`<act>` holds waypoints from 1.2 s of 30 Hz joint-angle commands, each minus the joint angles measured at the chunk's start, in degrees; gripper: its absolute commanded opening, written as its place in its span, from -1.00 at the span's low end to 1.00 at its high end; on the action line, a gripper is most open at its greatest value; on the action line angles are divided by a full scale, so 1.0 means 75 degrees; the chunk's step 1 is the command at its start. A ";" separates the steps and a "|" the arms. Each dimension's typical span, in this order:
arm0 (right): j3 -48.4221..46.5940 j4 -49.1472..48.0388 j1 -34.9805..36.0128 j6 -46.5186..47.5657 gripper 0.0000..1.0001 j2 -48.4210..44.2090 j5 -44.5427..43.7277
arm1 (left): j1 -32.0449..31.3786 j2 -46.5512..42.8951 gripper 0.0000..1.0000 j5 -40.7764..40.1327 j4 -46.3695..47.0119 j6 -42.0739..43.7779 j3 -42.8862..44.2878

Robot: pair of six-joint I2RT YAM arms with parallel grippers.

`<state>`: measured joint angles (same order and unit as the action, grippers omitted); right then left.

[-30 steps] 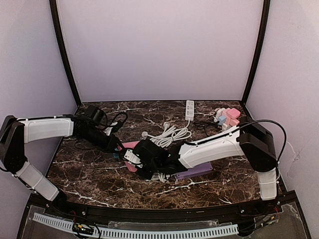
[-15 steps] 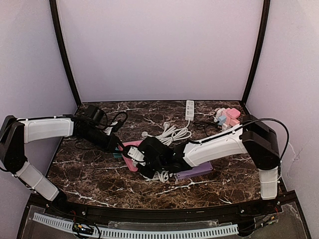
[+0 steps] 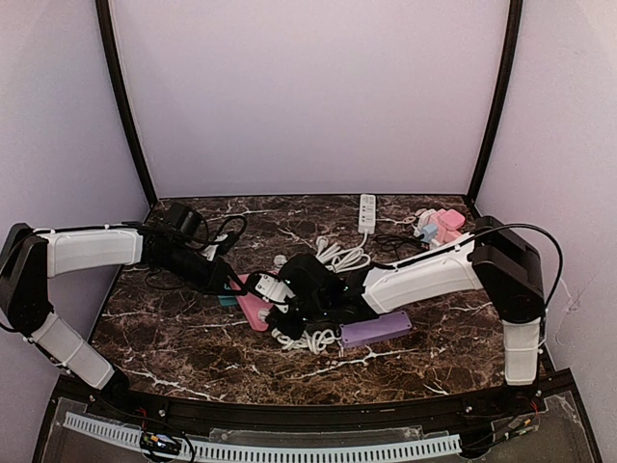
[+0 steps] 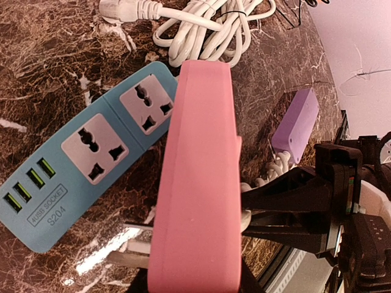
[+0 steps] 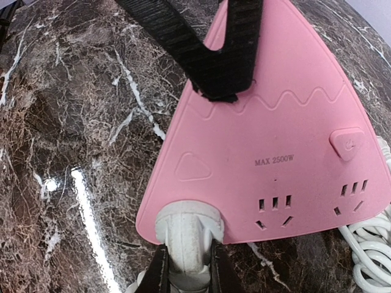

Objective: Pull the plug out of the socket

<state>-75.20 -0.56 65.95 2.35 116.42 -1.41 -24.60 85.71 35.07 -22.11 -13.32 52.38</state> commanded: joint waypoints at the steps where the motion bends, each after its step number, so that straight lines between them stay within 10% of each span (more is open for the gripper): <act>1: 0.0237 -0.0440 -0.0039 -0.0375 -1.00 -0.0557 -0.0503 | -0.0007 -0.0013 -0.75 -0.0383 -0.0185 0.0455 -0.0060; 19: 0.0188 -0.0696 0.1287 0.1416 -1.00 -0.0384 -0.3365 | 0.0232 0.0192 -0.77 -0.0766 -0.0431 0.0411 0.0025; 36: 0.0450 -0.0792 0.1279 0.0722 -1.00 -0.0666 -0.3120 | 0.0269 -0.0004 -0.77 -0.0611 -0.0378 0.0505 -0.0021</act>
<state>-72.12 -3.01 75.13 9.93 114.69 -24.60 -24.27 86.08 38.52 -22.70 -10.92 52.53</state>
